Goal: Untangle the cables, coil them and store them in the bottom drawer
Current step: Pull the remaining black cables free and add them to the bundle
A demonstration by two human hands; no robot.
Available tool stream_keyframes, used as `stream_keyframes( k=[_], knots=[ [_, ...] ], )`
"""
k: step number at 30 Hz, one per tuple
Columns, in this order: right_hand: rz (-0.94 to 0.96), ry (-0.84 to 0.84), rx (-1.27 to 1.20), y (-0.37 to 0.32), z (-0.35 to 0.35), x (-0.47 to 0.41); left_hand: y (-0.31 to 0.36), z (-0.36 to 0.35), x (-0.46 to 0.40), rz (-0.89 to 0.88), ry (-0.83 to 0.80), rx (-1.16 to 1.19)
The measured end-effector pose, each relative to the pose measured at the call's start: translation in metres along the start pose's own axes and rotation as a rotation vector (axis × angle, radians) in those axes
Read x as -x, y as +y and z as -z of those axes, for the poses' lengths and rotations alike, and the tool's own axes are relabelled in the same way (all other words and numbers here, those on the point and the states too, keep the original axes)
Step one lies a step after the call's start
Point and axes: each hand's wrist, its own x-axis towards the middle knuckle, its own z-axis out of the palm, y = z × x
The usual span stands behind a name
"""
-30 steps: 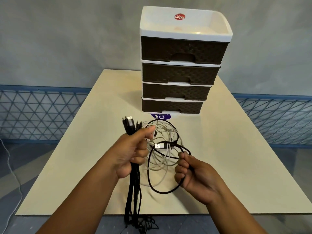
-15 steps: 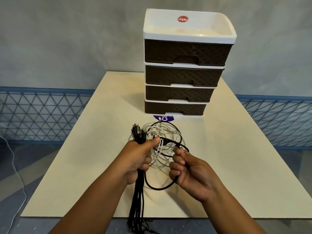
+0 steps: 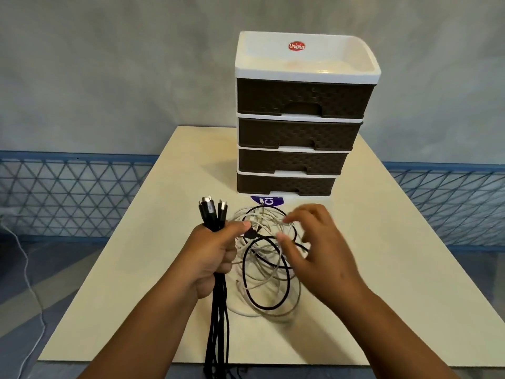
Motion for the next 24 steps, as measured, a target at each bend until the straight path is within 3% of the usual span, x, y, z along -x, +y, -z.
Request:
stream_keyframes(
  k=[3, 7, 11, 17, 24],
  knots=[
    [0.11, -0.107, 0.102, -0.003, -0.019, -0.005, 0.014, 0.0, 0.004, -0.041, -0.045, 0.115],
    [0.048, -0.009, 0.074, 0.004, -0.018, -0.018, 0.024, 0.005, 0.005, -0.087, -0.032, 0.193],
    [-0.106, -0.081, -0.152, -0.015, 0.017, -0.048, 0.024, -0.001, 0.007, -0.077, -0.061, 0.165],
    [-0.222, -0.118, -0.843, -0.061, 0.075, -0.089, 0.026, -0.011, 0.013, -0.081, -0.089, 0.148],
    [-0.166, -0.234, -0.909, -0.068, 0.084, -0.079, 0.037, -0.009, 0.012, -0.061, -0.131, 0.282]
  ],
)
